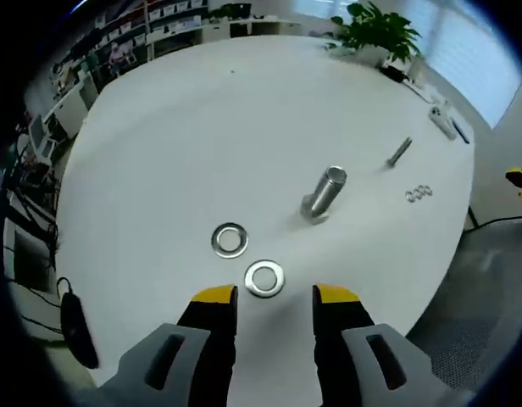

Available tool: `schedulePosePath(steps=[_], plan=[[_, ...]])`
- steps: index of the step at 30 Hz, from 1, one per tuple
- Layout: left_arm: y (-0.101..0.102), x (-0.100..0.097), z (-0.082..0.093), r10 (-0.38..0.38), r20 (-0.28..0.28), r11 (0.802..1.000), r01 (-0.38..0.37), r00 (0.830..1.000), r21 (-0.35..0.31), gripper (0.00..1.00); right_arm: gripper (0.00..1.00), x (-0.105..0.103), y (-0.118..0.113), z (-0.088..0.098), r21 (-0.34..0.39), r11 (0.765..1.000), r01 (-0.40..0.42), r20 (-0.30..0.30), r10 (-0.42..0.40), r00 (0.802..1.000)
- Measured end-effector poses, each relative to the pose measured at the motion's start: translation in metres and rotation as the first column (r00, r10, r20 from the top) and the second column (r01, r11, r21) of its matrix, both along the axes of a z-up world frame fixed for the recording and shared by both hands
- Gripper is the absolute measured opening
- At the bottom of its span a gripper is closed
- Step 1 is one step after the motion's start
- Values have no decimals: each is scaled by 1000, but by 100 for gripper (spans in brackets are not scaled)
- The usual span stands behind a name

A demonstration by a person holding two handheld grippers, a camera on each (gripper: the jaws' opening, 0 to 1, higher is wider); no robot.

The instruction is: Place the washer onto the threaded stud by aligning its center hole with the stud, sliding it down to the base, and recovering from edge contact or off-axis alignment until the washer reaches the visible bottom stop.

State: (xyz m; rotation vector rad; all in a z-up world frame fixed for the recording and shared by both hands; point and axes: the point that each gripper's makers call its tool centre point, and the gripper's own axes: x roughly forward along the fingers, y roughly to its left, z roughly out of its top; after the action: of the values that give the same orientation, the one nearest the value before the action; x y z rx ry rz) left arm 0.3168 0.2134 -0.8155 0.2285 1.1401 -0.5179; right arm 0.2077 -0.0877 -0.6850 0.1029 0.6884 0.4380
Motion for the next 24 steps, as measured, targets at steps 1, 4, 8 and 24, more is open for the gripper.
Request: schedulePosePath(steps=[1,4,8,24], plan=[[0,2,-2,-9,2,1000,9,1000,8,33,36,0,0,0,1,1000,1,0,-1,1000],[-1,5,-7,-26,-10,999,26,1000,24,31,36,0,-1,0,1,1000,4,1,-4,1000],[-1,6,-12,-30,-31,999,31,999,39,29,36,0,-2,0,0,1000,6,0,-6,1000],[-6,-2,-15,-189,-84,967,201,978,159,25,35,0,-3,0,7,1000,12,-1,-12,1000]])
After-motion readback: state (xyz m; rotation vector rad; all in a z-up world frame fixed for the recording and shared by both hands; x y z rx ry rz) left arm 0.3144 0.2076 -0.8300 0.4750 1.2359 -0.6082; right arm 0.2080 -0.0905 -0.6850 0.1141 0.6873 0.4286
